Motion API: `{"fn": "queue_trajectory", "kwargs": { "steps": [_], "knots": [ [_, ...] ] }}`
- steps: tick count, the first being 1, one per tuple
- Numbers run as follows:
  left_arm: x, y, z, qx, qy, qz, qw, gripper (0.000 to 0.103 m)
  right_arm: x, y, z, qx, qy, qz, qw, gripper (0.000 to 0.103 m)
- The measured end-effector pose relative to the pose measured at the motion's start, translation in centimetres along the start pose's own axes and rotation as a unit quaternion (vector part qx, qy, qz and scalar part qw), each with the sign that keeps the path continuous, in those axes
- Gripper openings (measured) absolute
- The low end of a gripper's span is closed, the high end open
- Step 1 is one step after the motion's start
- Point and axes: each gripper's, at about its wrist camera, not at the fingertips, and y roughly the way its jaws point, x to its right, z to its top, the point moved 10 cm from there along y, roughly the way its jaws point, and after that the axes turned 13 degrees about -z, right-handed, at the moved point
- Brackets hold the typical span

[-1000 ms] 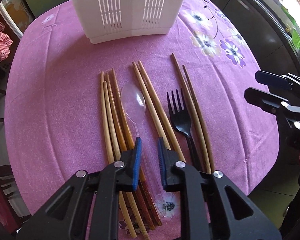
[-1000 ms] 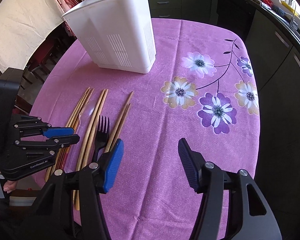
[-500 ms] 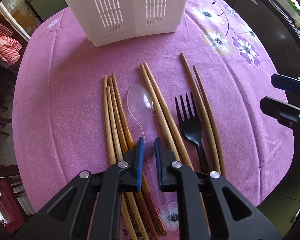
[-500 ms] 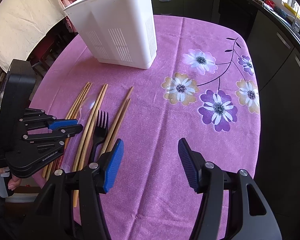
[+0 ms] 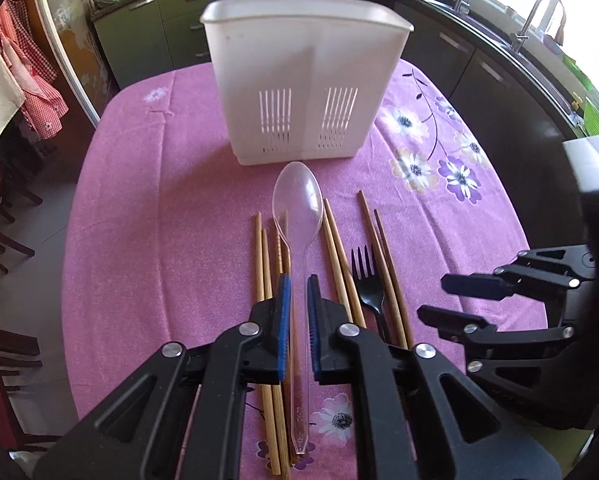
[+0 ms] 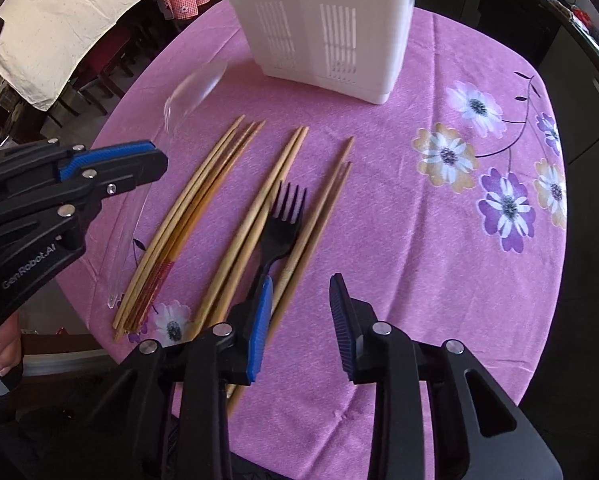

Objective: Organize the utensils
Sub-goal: 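Grasp the clear plastic spoon with the left gripper while the right gripper grasps the black fork, then lift the spoon into the white caddy and open the left gripper while the right drops the fork in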

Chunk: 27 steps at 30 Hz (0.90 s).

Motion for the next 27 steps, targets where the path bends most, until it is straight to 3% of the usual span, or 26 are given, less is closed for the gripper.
{"fn": "queue_trajectory", "kwargs": {
  "steps": [5,12,15,21,24,27],
  "knots": [
    [-1.0,-1.3,-1.4,0.005,0.007,-0.001,1.0,0.008,-2.1,1.4,0.2,-0.031,-0.01,0.0,0.999,0.022],
    [-1.3,-1.7,-1.8,0.008,0.015,-0.009,0.9998,0.008,-3.0,3.0,0.4,-0.065,-0.003,-0.008,0.998,0.022],
    [-1.5,-1.7,-1.9,0.009,0.017,-0.01,0.9998,0.008,-3.2,3.5,0.5,-0.072,-0.007,-0.018,0.997,0.017],
    [-1.6,-1.8,-2.0,0.011,0.019,-0.009,0.9997,0.008,-3.7,4.2,0.7,-0.075,-0.013,-0.034,0.997,0.014],
    [-1.5,-1.9,-1.7,0.014,0.02,-0.01,0.9997,0.008,-4.8,4.2,0.7,-0.061,-0.027,-0.055,0.996,0.015],
    [-1.3,-2.4,-1.0,0.023,0.02,-0.015,0.9994,0.008,-4.8,4.4,0.5,-0.044,-0.022,-0.051,0.998,0.013]
  ]
}}
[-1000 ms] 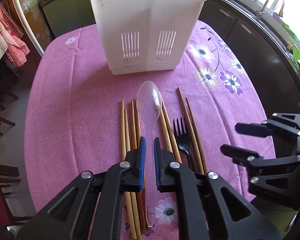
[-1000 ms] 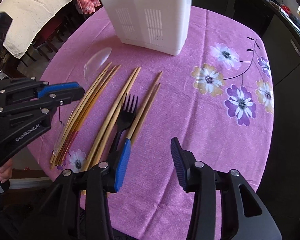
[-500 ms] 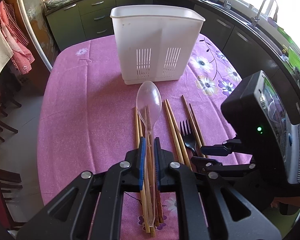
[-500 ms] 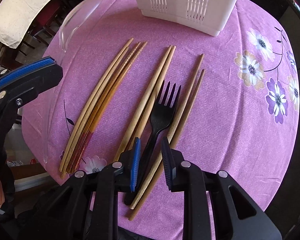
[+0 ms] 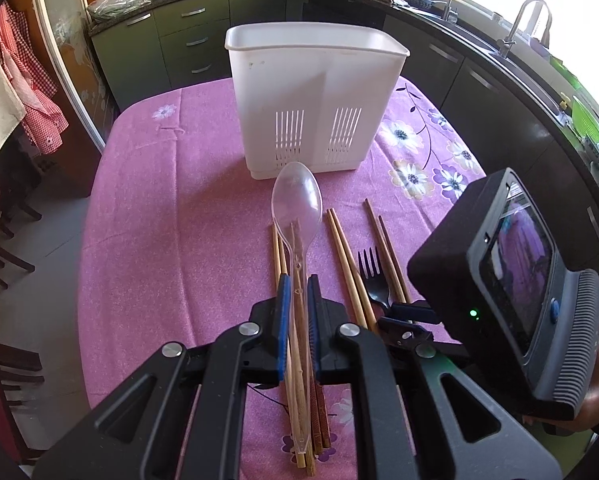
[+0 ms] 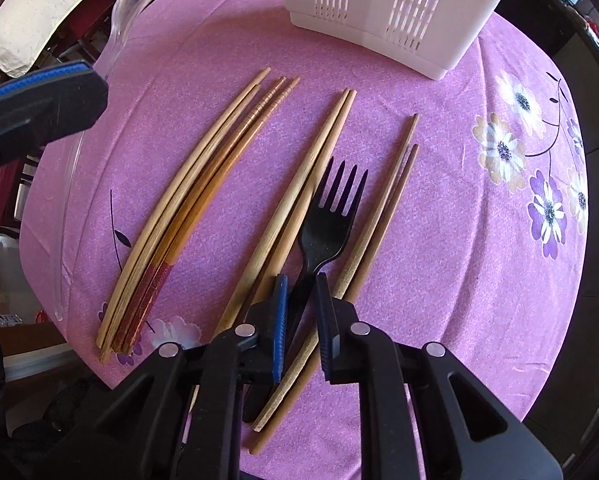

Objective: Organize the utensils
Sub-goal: 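Lift the spoon into the white caddy and open the left gripper while the right drops the fork in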

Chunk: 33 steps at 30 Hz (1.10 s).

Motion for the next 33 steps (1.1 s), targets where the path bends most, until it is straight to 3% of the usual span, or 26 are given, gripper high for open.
{"fn": "queue_trajectory", "kwargs": {
  "steps": [5,11,15,19,24,28,33],
  "knots": [
    [0.3,-2.8,2.8,0.038,0.003,-0.008,0.9992,0.008,0.4,-0.6,-0.6,0.037,0.023,0.055,0.998,0.01],
    [0.6,-7.0,10.0,0.125,0.007,-0.026,0.9918,0.008,2.3,-3.1,-0.7,0.098,0.063,0.131,0.985,0.01],
    [0.8,-8.6,15.3,0.189,0.015,-0.036,0.9812,0.008,4.0,-5.5,-1.2,0.142,0.086,0.174,0.971,0.01],
    [0.8,-8.1,19.7,0.244,0.025,-0.027,0.9691,0.008,3.4,-7.8,-2.0,0.169,0.1,0.204,0.959,0.01],
    [-0.1,-7.7,23.3,0.323,0.028,-0.002,0.946,0.008,3.6,-8.6,-0.8,0.18,0.097,0.23,0.951,0.01],
    [-0.4,-6.3,24.1,0.342,0.039,0.015,0.9387,0.008,4.4,-9.1,-0.9,0.191,0.096,0.235,0.948,0.01],
    [-1.3,-2.6,22.3,0.298,0.045,0.032,0.9529,0.008,6.0,-11.8,0.1,0.234,0.099,0.222,0.941,0.01]
  ]
}}
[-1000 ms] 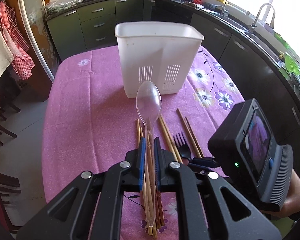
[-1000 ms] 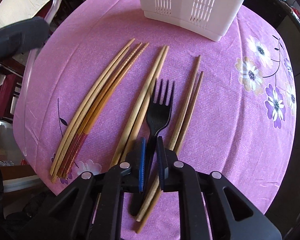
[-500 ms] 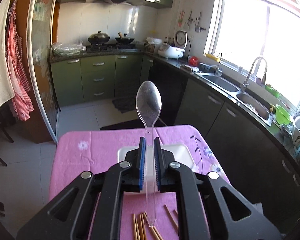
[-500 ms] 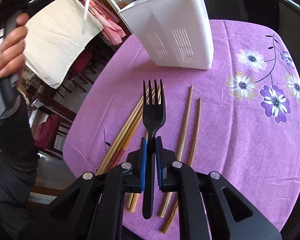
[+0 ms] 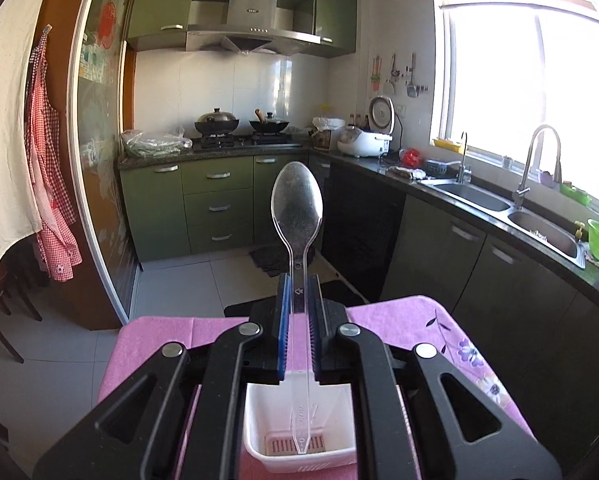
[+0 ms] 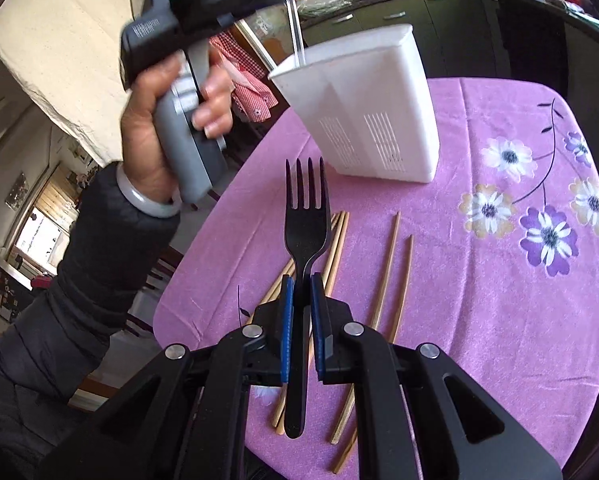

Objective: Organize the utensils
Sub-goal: 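Lift the spoon into the white caddy and open the left gripper while the right drops the fork in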

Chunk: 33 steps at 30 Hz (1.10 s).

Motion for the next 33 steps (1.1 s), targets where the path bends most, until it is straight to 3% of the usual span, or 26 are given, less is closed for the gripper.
{"fn": "queue_trajectory", "kwargs": {
  "steps": [4,7,12,15,20,23,27,33],
  "knots": [
    [-1.0,1.1,-3.0,-0.061,-0.013,0.001,0.998,0.009,0.6,-2.9,4.4,0.054,-0.003,-0.021,0.998,0.01],
    [-1.1,1.2,-4.0,-0.085,-0.012,-0.003,0.9963,0.01,1.3,-4.9,8.9,0.11,0.006,-0.047,0.993,0.01],
    [-0.9,-0.5,-3.8,-0.078,-0.011,-0.009,0.9969,0.013,1.0,-6.4,16.0,0.197,-0.002,-0.094,0.976,0.01],
    [-0.6,-2.3,-3.7,-0.072,-0.021,-0.016,0.997,0.013,0.9,-5.3,19.9,0.218,0.004,-0.106,0.97,0.01],
    [-0.7,-6.0,-4.7,-0.074,-0.031,-0.025,0.9965,0.016,3.0,-2.5,25.0,0.25,0.025,-0.164,0.954,0.01],
    [-0.8,-7.4,-6.4,-0.095,-0.04,-0.027,0.9944,0.016,3.9,0.1,25.9,0.241,0.015,-0.197,0.95,0.01],
    [-1.1,-8.4,-9.7,-0.133,-0.049,-0.026,0.9896,0.016,4.4,2.3,24.1,0.223,0.005,-0.196,0.955,0.01],
    [-1.1,-8.3,-15.8,-0.232,-0.059,-0.026,0.9706,0.016,4.5,2.4,21.1,0.208,-0.018,-0.215,0.954,0.011]
  ]
}}
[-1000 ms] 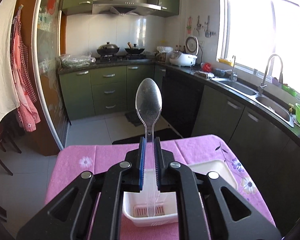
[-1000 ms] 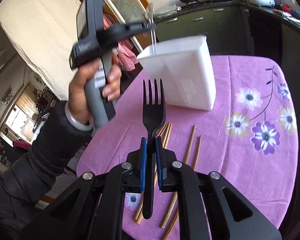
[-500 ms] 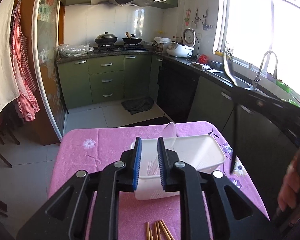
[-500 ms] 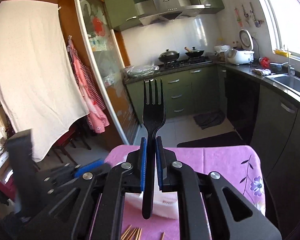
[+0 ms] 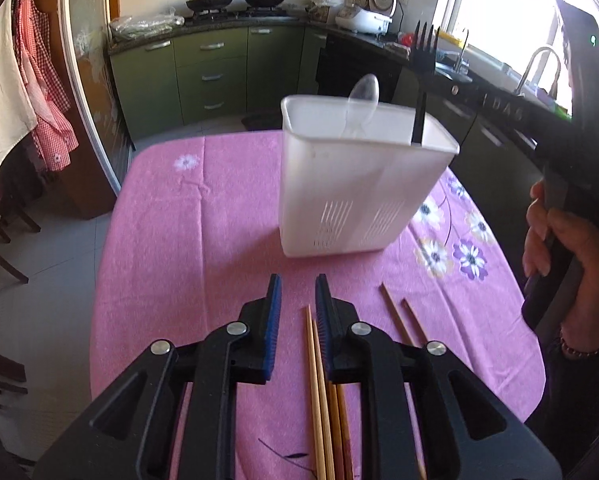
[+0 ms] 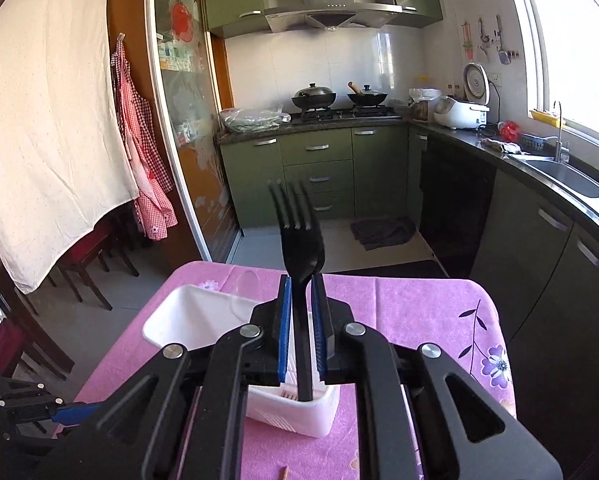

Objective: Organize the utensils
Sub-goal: 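Lift the spoon into the white caddy and open the left gripper while the right drops the fork in, then grasp a single wooden chopstick with each gripper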

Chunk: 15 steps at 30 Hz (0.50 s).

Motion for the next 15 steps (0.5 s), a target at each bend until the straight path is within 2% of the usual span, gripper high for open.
{"fn": "queue_trajectory", "kwargs": {
  "steps": [2,9,12,15],
  "knots": [
    [-0.2,0.5,-1.2,-0.021,0.007,0.013,0.9997,0.016,0.2,-0.8,-0.7,-0.005,-0.007,-0.002,1.0,0.018],
    [-0.5,1.7,-4.5,-0.09,-0.005,0.012,0.9959,0.016,1.9,-6.8,-2.3,0.003,-0.015,0.002,1.0,0.021],
    [-0.6,3.0,-5.7,-0.122,-0.013,0.007,0.9925,0.016,1.9,-8.5,-5.2,-0.032,-0.044,0.01,0.998,0.022],
    [-0.8,4.5,-6.8,-0.152,-0.023,0.0,0.9881,0.016,2.2,-8.3,-9.5,-0.096,-0.067,0.023,0.993,0.022]
  ]
}}
